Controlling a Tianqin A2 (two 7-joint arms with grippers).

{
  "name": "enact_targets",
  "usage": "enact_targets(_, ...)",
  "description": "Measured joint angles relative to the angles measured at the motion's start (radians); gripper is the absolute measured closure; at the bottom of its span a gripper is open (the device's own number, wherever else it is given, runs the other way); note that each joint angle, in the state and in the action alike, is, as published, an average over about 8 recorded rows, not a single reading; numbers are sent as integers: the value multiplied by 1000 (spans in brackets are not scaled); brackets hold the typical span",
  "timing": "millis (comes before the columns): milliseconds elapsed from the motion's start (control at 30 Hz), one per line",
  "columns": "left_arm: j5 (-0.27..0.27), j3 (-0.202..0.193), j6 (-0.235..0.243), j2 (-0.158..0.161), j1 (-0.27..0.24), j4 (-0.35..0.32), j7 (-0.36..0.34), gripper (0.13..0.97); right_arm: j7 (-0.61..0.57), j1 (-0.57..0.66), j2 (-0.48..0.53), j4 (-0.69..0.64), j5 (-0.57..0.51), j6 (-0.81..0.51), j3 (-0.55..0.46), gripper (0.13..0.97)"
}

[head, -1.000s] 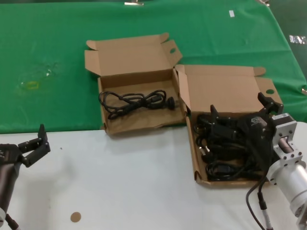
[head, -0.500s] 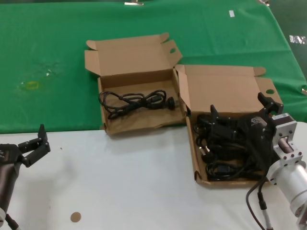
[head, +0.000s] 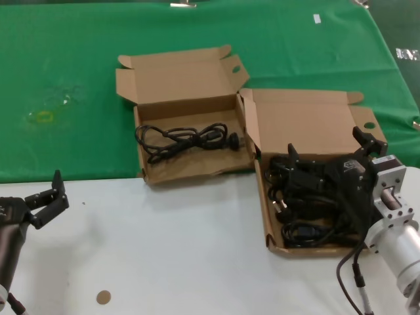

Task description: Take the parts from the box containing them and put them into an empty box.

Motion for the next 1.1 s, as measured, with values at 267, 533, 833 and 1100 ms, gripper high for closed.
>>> enact_targets(267,0,0,0,0,0,0,0,132,0,0,0,0,0,0,0,129)
enact_targets(533,0,0,0,0,0,0,0,132,0,0,0,0,0,0,0,129)
enact_targets(833,0,0,0,0,0,0,0,132,0,0,0,0,0,0,0,129)
enact_targets(1100,0,0,0,0,0,0,0,132,0,0,0,0,0,0,0,129)
